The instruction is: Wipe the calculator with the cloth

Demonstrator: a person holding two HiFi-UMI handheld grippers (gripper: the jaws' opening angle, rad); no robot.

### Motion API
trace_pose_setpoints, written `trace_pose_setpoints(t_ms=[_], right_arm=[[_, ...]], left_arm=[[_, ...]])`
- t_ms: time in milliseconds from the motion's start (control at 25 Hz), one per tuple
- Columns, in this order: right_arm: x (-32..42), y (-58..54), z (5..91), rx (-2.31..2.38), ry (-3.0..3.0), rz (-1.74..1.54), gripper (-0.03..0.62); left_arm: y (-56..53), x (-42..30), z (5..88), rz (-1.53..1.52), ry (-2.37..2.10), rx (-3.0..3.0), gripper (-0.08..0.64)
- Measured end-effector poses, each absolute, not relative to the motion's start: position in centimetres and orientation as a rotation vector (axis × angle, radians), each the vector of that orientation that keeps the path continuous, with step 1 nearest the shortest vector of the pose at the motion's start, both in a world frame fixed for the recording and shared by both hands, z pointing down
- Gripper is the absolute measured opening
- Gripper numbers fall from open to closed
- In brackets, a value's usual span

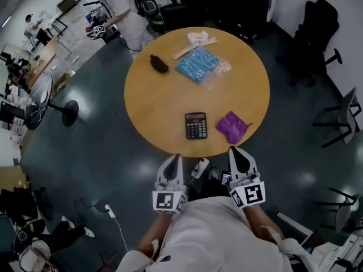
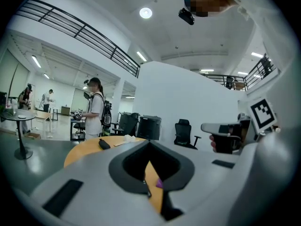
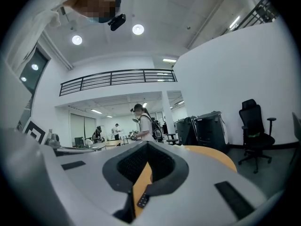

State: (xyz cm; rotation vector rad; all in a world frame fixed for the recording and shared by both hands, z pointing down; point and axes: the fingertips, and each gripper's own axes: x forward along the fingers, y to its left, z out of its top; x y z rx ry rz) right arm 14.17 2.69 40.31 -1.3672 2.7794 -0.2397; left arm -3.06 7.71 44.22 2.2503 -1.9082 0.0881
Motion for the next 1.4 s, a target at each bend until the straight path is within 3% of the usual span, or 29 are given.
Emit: trace_pose_setpoints(t_ms=[400,1000,1200,1400], right_arm=[[12.2,-1.2,41.8,-1.416,2.758,-0.283,0.015],[9.3,-4.2,45.0,-1.449,2.826,-0.366,0.015],[9.5,-4.2,46.8,-1.461,2.85,-0.418,0.015],[9.9,-3.8,48.2,-1.472,2.873,-0.475,0.015]], left_arm=[[1.5,-6.1,49.2,0.119,-1.757,2.228,0.008],[-7.5,-8.3,66.5,0.346,-1.338,2.07,0.012],[-11.7,-8.9,71.0,0.432,-1.178,2.095,0.125],[-13.9,-8.2,74.1,0.568,-1.036,2.14,0.144]])
